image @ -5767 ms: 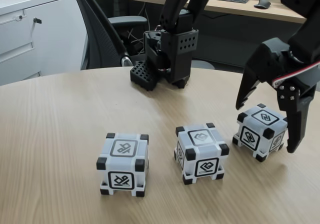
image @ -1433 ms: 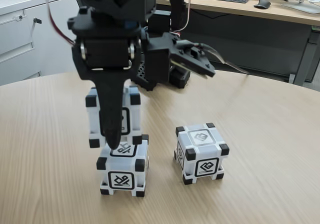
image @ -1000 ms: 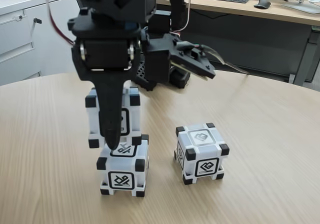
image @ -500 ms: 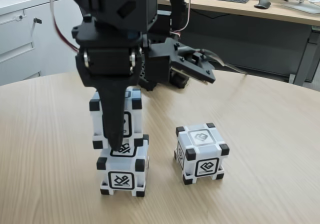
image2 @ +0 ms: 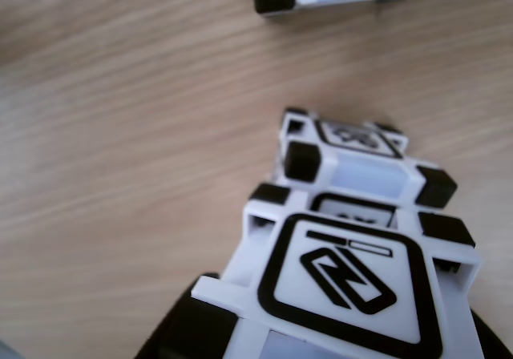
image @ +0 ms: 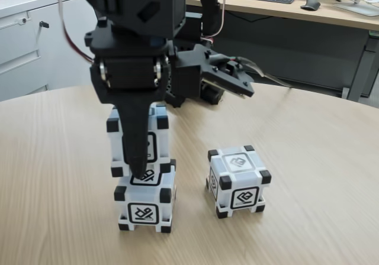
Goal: Stack cubes from left to right.
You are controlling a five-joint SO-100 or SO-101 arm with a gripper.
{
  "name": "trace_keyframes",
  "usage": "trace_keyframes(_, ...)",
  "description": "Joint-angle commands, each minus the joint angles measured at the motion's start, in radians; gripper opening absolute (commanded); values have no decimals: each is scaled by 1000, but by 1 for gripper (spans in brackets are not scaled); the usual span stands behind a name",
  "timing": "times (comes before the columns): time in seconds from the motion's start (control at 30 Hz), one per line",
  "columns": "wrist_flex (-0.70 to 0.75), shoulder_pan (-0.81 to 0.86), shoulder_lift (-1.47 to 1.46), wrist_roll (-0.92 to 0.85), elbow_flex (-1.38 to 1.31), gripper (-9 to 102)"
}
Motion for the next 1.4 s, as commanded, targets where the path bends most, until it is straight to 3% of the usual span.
trace_keyframes(0.0,-6,-9,6,-12,-17,14)
trace_keyframes(0.4,-6,-8,21,-15,-23,34)
trace_keyframes(0.97,3,-8,23,-71,-11,45)
trace_keyframes(1.37,6,-51,69,-89,-23,46)
